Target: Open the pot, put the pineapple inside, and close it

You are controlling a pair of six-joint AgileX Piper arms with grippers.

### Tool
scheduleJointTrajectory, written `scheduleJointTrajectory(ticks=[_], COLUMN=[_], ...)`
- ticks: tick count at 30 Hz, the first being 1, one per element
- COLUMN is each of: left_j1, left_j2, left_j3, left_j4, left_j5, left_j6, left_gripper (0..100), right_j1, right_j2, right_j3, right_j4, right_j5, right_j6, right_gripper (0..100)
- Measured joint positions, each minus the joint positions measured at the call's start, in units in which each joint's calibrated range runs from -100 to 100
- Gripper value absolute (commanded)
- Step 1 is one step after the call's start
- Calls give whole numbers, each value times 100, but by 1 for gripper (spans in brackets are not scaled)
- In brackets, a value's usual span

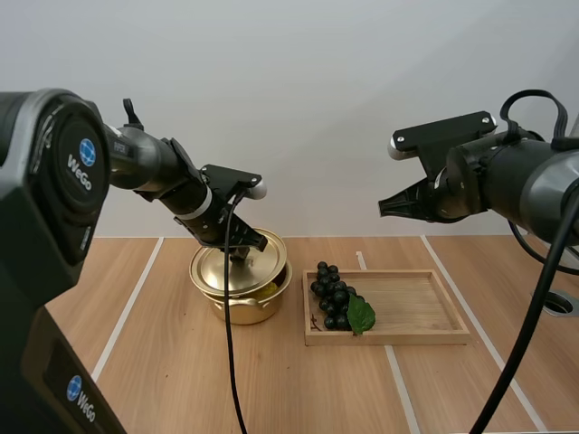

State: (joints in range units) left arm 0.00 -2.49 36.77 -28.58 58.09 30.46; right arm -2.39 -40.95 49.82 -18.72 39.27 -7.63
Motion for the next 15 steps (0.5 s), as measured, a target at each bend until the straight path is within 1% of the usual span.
scheduleJointTrajectory(ticks=[13,15], left_j1=[-6,-47], left_j2=[155,155], left_j3=[-24,-24], left_j4=[-61,-61], left_j5=[-38,-18], left_j6=[117,136], left_gripper=[0,0], right_j1=[0,0], right_j2=[0,0], right_j3=[0,0], right_j4=[0,0], right_j5=[4,4], right_j6=[0,0], right_gripper=[0,0])
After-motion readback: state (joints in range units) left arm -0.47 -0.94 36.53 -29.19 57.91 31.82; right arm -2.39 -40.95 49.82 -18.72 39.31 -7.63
